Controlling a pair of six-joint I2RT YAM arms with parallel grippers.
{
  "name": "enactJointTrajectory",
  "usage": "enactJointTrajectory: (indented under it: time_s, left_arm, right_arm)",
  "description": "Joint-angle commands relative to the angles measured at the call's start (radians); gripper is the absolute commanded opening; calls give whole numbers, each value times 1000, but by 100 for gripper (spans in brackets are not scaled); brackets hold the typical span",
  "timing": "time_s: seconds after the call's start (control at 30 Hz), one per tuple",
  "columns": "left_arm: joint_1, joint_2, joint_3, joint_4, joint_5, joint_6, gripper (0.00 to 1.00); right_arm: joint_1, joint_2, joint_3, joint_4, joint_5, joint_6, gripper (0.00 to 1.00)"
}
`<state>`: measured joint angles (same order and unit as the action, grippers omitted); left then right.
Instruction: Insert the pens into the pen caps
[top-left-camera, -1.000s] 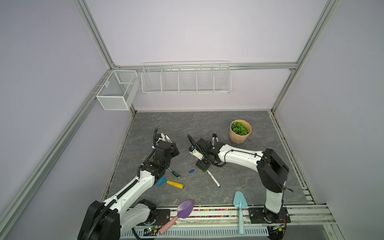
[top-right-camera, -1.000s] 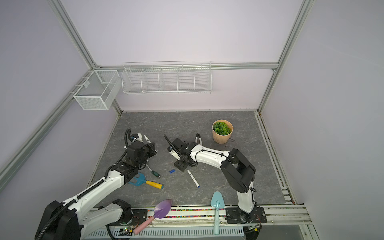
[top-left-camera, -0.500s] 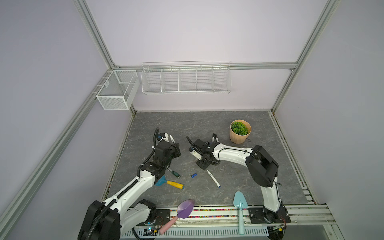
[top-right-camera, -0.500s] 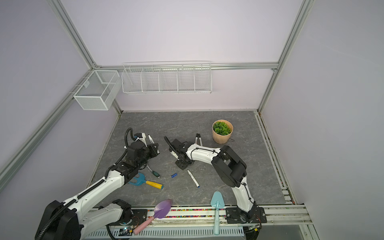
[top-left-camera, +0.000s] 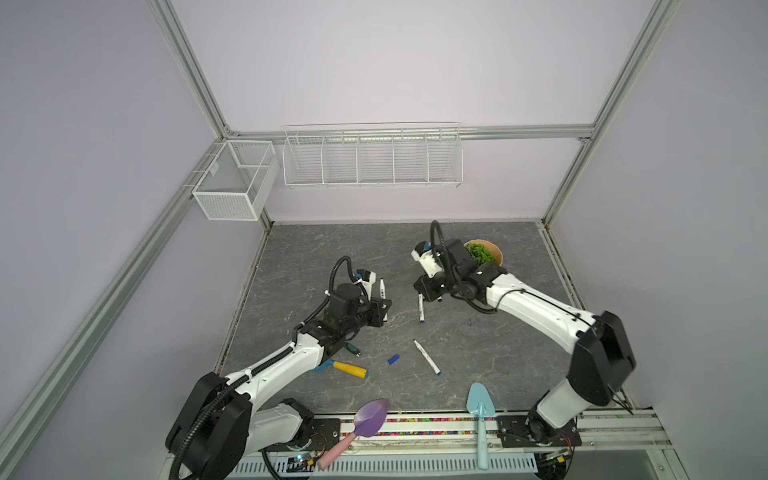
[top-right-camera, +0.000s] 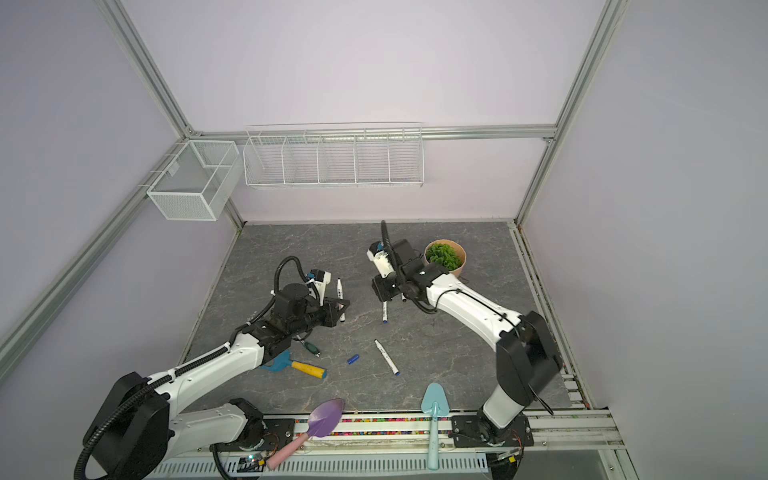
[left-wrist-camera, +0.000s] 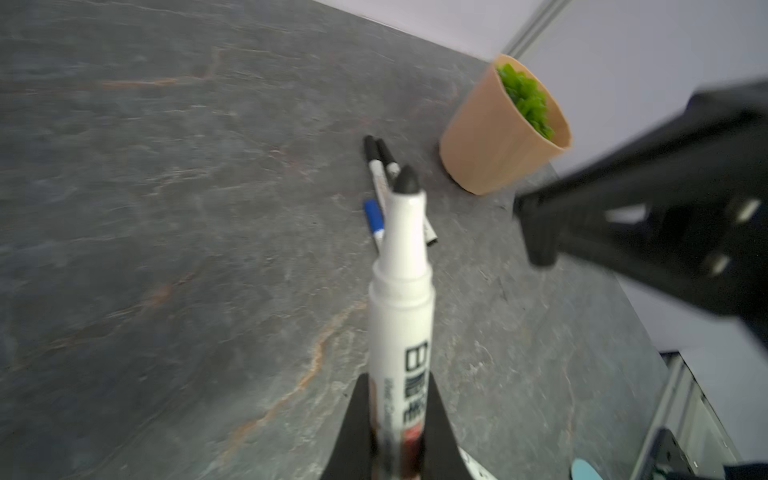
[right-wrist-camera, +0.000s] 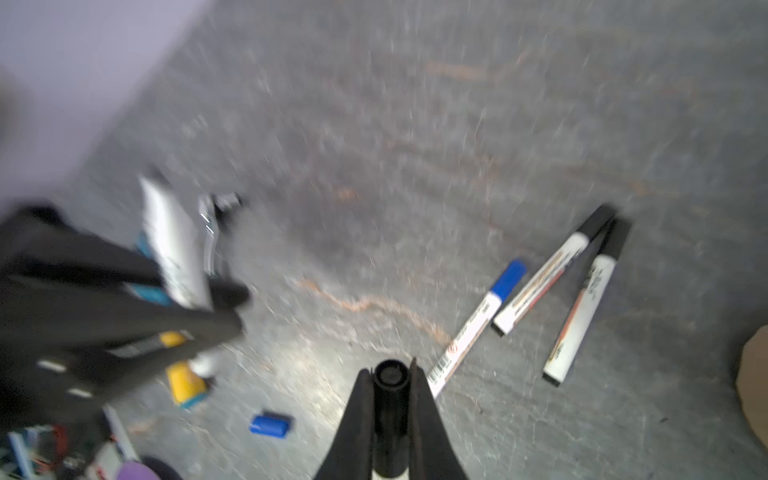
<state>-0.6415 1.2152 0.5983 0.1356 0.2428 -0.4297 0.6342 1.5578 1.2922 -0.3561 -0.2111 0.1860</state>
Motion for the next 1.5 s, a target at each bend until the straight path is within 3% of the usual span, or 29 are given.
enactJointTrajectory:
  time_s: [0.0, 0.2, 0.37, 0.47, 0.57, 0.67, 0.8, 0.97, 1.23, 1.3, 1.47]
  left_arm:
    - [-24, 18, -2, 160, 80, 43, 0]
    - [-88, 41, 17, 164, 82, 112, 0]
    - [-95, 48, 21, 153, 63, 107, 0]
    - [-94, 21, -10, 172, -58, 73, 0]
    - [-92, -40, -60, 183, -256, 19, 0]
    - [-89, -117, -94, 135, -511, -31, 0]
    - [-58, -179, -90, 60, -651, -30, 0]
    - [-8, -184, -80, 46, -687, -80, 0]
    - [-6, -197, -42, 8, -729, -91, 0]
    - [-6, -219, -40, -10, -732, -87, 0]
    - [-6, -271, -50, -77, -747, -74, 0]
  right_arm:
    - [-16, -16, -49, 143, -238, 121, 7]
    - [-15, -27, -55, 220, -344, 175, 7]
    - [-16, -41, -56, 248, -344, 197, 7]
    - [-15, -71, -100, 197, -301, 157, 7]
    - [24, -112, -162, 31, -261, 2, 7]
    - [174, -130, -223, -175, -121, -214, 7]
    - [309, -88, -291, -274, -72, -278, 7]
    - [309, 108, -142, -492, -172, -384, 7]
    - [288, 411, 84, -815, -327, -487, 7]
    - [297, 408, 80, -821, -332, -499, 7]
    - [364, 251, -29, -783, -210, -451, 7]
